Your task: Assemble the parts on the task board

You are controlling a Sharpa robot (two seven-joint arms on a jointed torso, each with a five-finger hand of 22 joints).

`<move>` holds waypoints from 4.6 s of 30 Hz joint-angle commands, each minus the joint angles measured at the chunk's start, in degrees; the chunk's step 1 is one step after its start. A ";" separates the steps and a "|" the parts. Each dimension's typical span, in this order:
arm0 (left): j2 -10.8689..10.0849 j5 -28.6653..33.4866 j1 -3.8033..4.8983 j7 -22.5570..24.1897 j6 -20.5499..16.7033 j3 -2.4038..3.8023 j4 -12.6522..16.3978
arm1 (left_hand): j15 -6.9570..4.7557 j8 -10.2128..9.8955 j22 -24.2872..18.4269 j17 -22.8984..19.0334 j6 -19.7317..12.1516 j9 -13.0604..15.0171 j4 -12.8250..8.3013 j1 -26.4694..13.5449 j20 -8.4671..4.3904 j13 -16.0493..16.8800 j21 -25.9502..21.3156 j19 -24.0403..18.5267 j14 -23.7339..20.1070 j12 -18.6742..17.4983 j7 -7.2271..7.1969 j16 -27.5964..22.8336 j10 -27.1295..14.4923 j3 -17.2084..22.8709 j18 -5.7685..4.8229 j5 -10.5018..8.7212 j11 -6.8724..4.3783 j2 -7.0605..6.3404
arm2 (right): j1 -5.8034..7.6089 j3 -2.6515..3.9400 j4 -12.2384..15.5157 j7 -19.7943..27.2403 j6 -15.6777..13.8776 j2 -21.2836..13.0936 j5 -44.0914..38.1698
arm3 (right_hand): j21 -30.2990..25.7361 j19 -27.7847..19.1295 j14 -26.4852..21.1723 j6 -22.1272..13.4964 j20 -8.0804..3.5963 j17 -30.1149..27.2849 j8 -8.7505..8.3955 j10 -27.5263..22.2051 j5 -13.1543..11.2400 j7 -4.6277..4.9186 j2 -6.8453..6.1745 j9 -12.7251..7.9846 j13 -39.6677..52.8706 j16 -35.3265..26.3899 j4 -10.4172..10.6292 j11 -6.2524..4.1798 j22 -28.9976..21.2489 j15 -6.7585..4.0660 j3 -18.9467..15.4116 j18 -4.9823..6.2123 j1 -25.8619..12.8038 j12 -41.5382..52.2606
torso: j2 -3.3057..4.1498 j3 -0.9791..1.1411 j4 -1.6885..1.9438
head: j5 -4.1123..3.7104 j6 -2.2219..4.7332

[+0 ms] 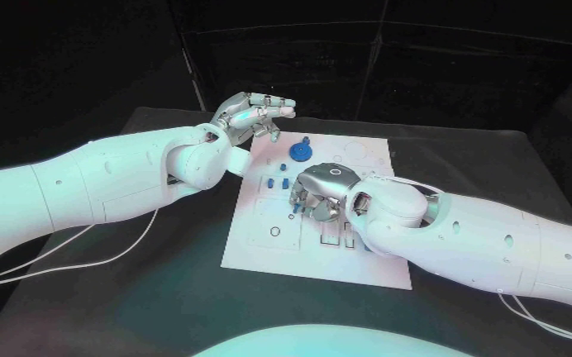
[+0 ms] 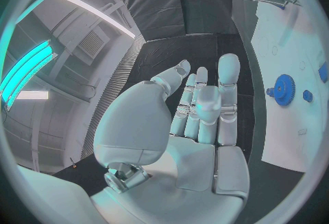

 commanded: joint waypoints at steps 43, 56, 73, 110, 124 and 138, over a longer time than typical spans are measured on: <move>0.37 0.20 0.16 -0.53 2.01 0.06 -0.05 | 0.39 -0.31 -0.22 -0.19 -0.65 -0.05 -0.06 0.26 0.32 0.07 -0.36 -0.21 -0.23 0.36 0.10 0.32 -0.87 -0.59 0.69 0.15 0.11 0.26 | -0.39 -2.21 -0.63 -0.78 0.68 1.25 -3.69 | -1.16 -1.24 2.89 -1.74 0.54 0.21 -1.63 -1.80 -0.97 0.75 -0.72 -0.39 -0.45 0.47 0.00 0.87 -1.87 0.29 0.11 -0.01 -1.88 -1.49 | 0.04 -0.03 0.02 | 0.40 -0.02; 0.73 0.20 0.16 -0.80 2.45 0.06 -0.15 | 0.41 -0.30 -0.26 -0.17 -0.71 -0.05 -0.03 0.23 0.34 0.07 -0.41 -0.22 -0.24 0.38 0.13 0.34 -0.94 -0.66 0.69 0.15 0.14 0.26 | -0.39 -2.22 -0.81 0.53 -0.85 1.70 -2.70 | -1.31 -1.44 2.77 -3.61 1.02 -0.25 -2.40 -2.71 -1.28 1.14 -1.28 -0.53 -0.50 0.35 -0.16 1.34 -2.14 0.73 0.26 0.07 -2.35 -1.99 | 0.04 0.00 -0.02 | 0.67 -0.13; 0.82 0.20 0.17 -1.35 2.91 0.06 -0.43 | 0.43 -0.30 -0.29 -0.25 -0.75 -0.05 -0.01 0.22 0.35 0.07 -0.45 -0.23 -0.27 0.39 0.14 0.31 -1.00 -0.70 0.70 0.15 0.15 0.25 | -0.39 -2.22 -0.35 1.13 -1.66 1.70 -1.89 | -1.37 -1.52 2.71 -5.50 0.97 -0.48 -2.44 -2.19 -1.06 0.61 -1.75 -0.54 -0.35 0.34 -0.22 0.97 -2.31 0.51 -0.08 0.16 -2.90 -1.75 | 0.04 0.03 -0.14 | 0.53 -0.25; 0.30 0.19 0.15 -1.74 3.33 0.03 -0.49 | 0.47 -0.31 -0.35 -0.30 -0.89 -0.05 0.01 0.23 0.38 0.07 -0.53 -0.25 -0.31 0.42 0.18 0.33 -1.19 -0.81 0.70 0.15 0.20 0.26 | 2.91 1.60 9.91 -4.39 -5.40 -13.54 5.99 | -7.38 -6.05 1.27 -7.44 1.81 -5.96 -1.85 -10.39 -0.52 1.14 -3.43 -0.17 -0.63 -2.77 1.20 2.23 -11.50 1.48 -6.08 1.48 -4.90 -2.00 | -0.09 0.00 -0.21 | -1.39 1.35; 0.19 0.19 0.15 -1.73 3.47 0.03 -0.45 | 0.47 -0.31 -0.35 -0.30 -0.89 -0.05 0.01 0.23 0.38 0.07 -0.53 -0.25 -0.31 0.42 0.18 0.33 -1.19 -0.81 0.70 0.15 0.20 0.26 | 4.20 2.35 7.93 -5.18 -1.04 -17.14 4.66 | -8.72 -6.55 0.93 -8.39 1.69 -7.61 -2.25 -11.93 -0.68 0.01 -3.44 -0.37 -0.61 -3.74 1.33 2.01 -13.07 1.31 -8.76 1.67 -3.39 -0.30 | 0.01 0.03 -0.03 | -2.32 1.78; 0.34 0.19 0.15 -1.70 3.47 0.03 -0.49 | 0.47 -0.31 -0.35 -0.30 -0.89 -0.05 0.01 0.23 0.38 0.07 -0.53 -0.25 -0.31 0.42 0.18 0.33 -1.19 -0.81 0.70 0.15 0.20 0.26 | 4.16 2.32 4.76 -5.56 4.44 -13.33 4.43 | -9.02 -6.12 1.06 -8.32 1.49 -7.94 -2.05 -11.15 -0.76 0.17 -2.20 -0.28 -0.46 -3.92 1.66 1.68 -13.31 1.05 -9.76 1.68 -2.15 1.70 | 0.01 -0.05 0.03 | -2.27 1.39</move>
